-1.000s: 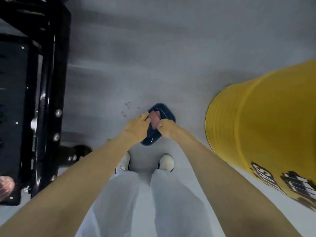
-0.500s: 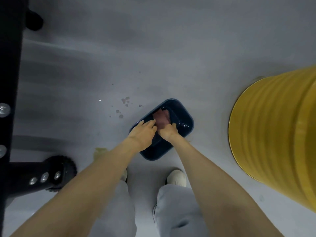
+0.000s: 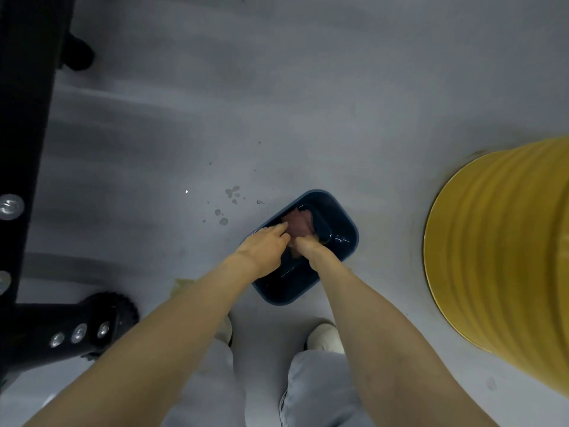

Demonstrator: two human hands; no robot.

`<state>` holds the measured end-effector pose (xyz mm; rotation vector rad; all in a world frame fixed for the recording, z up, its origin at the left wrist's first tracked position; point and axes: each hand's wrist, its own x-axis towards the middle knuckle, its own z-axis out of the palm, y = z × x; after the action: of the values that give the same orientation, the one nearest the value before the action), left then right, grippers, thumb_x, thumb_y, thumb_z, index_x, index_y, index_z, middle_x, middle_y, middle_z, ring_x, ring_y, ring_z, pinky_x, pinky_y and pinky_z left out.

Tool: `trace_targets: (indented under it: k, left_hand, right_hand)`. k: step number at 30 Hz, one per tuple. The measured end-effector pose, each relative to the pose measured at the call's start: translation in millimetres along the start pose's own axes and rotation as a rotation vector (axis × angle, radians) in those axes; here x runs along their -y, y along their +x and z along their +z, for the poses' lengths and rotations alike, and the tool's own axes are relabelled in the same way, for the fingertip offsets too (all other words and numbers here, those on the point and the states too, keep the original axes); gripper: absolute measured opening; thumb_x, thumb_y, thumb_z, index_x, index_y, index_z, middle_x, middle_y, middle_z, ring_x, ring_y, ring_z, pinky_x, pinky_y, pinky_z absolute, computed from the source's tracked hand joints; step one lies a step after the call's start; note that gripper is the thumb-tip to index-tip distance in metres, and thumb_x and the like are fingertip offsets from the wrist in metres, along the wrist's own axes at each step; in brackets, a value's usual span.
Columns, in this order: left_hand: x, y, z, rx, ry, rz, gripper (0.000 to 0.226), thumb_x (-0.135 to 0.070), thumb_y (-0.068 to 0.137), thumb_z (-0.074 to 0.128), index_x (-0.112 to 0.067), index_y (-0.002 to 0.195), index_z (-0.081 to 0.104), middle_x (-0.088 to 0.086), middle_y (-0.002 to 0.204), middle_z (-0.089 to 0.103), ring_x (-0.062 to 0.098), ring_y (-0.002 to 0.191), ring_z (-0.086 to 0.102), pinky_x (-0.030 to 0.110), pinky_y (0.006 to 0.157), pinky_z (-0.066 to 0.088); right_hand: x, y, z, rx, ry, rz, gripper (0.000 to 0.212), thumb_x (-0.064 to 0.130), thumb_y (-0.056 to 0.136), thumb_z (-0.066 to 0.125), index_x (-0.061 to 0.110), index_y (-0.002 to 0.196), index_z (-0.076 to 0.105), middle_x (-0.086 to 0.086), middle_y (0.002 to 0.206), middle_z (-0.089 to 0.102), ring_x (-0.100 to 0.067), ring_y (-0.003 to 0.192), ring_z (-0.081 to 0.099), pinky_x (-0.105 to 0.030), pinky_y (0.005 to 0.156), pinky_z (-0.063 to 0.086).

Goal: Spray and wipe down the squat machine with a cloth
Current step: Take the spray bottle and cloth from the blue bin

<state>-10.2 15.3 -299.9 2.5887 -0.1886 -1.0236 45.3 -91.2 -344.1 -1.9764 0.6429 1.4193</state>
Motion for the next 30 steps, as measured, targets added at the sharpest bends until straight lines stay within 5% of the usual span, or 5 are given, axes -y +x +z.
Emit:
trace_targets:
  k: [4,13,17,22,30]
  left_hand:
    - [2,6,1,0.049,-0.073,-0.045,0.049,0.0,0.091,0.043,-0.006,0.14,0.04,0.008,0.158,0.014,0.029,0.134,0.035,0.041,0.107,0.037]
    - [-30,-63,-37,0.067,-0.397,-0.278,0.04,0.0,0.096,0.039,-0.002,0.134,0.047,0.013,0.149,0.033,0.026,0.133,0.039,0.033,0.108,0.033]
    - [-67,-118,-83,-0.046,-0.742,-0.453,0.027,-0.015,0.1,0.039,-0.003,0.114,0.059,0.008,0.111,0.061,0.024,0.095,0.056,0.031,0.081,0.043]
    - [-125,-199,-159,-0.18,-1.237,-0.558,0.025,-0.02,0.101,0.039,-0.008,0.092,0.059,0.02,0.112,0.062,0.027,0.092,0.057,0.037,0.08,0.046]
    - [-198,-319,-270,-0.232,-1.84,-0.679,0.035,-0.032,0.1,0.047,-0.003,0.116,0.058,0.012,0.108,0.065,0.022,0.089,0.062,0.028,0.062,0.051]
  right_hand:
    - [-12,9,6,-0.084,0.103,0.033,0.06,0.046,0.075,0.058,0.008,0.121,0.05,-0.012,0.118,0.059,-0.028,0.108,0.056,-0.037,0.098,0.045]
    - [7,-125,-39,-0.265,0.409,-0.039,0.025,0.011,0.085,0.058,0.006,0.061,0.058,-0.004,0.064,0.056,-0.018,0.061,0.052,-0.025,0.052,0.04]
    - [14,-213,-56,-0.22,0.698,-0.042,0.02,0.016,0.084,0.063,-0.002,0.079,0.069,-0.01,0.079,0.064,-0.017,0.07,0.057,-0.025,0.06,0.047]
    - [28,-346,-83,-0.199,1.021,-0.039,0.015,0.006,0.088,0.064,0.006,0.074,0.058,-0.005,0.069,0.058,-0.014,0.059,0.056,-0.021,0.046,0.047]
    - [47,-515,-100,0.055,1.091,-0.056,0.041,0.013,0.085,0.069,-0.004,0.12,0.058,-0.017,0.115,0.065,-0.025,0.088,0.065,-0.032,0.058,0.056]
